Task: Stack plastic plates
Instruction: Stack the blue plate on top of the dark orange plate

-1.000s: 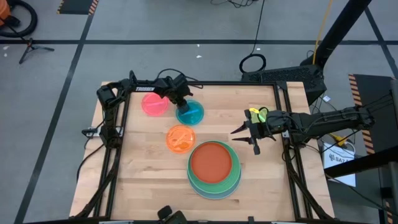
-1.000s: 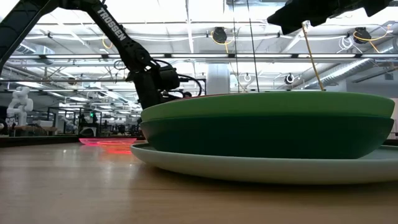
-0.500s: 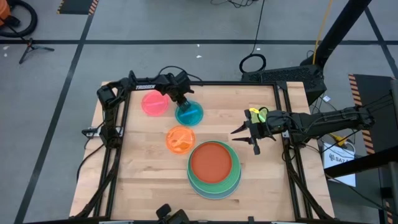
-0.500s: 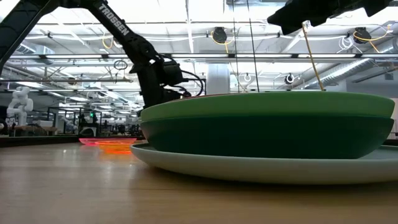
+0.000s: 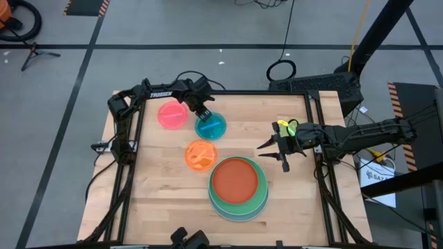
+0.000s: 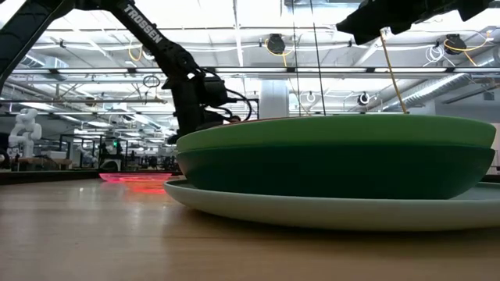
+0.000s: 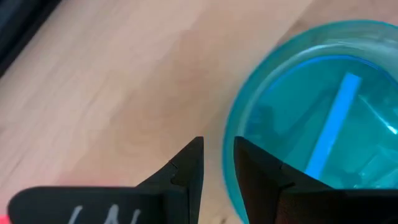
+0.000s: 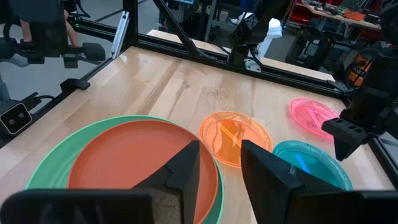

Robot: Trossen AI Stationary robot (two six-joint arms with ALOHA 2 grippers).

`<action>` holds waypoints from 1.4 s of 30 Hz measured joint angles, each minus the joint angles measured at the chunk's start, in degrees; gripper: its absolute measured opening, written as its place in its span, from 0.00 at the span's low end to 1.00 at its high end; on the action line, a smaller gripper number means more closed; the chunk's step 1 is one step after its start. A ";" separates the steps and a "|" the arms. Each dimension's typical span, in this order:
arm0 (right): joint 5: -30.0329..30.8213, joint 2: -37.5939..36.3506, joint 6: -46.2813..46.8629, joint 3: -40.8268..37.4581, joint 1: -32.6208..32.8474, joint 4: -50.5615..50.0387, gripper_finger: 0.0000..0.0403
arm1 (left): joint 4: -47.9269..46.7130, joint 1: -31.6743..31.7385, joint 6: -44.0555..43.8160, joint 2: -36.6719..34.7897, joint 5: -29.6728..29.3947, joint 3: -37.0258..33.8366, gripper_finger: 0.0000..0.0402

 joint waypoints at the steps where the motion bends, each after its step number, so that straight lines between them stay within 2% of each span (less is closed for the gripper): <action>1: 0.00 0.00 0.00 0.00 0.00 0.00 0.27 | -0.04 0.06 -0.38 0.00 -0.02 0.00 0.23; 18: -0.02 0.00 1.27 0.00 0.00 -0.11 0.27 | 0.09 -0.59 1.06 0.61 1.63 -0.02 0.23; 23: -0.02 0.00 1.22 0.00 0.02 -0.11 0.27 | 0.66 -0.61 -0.38 0.61 -4.33 -0.02 0.25; 27: -0.02 0.00 1.14 0.00 0.01 -0.11 0.27 | 0.68 -0.50 -0.42 0.61 -4.93 -0.02 0.25; 31: -0.02 0.00 1.14 0.00 0.02 -0.13 0.27 | 0.89 -0.90 -0.64 0.61 -5.01 -0.02 0.18; 35: -0.02 0.00 1.14 0.00 0.01 -0.12 0.27 | 1.73 -1.01 -0.89 0.61 -5.18 -0.02 0.03; 38: -0.04 0.00 1.14 0.00 0.00 -0.13 0.27 | 1.84 -1.07 -1.07 0.61 -5.19 -0.02 0.03; 42: -0.02 0.00 1.14 0.00 0.01 -0.13 0.27 | 1.84 -1.09 -1.20 0.61 -4.98 -0.02 0.07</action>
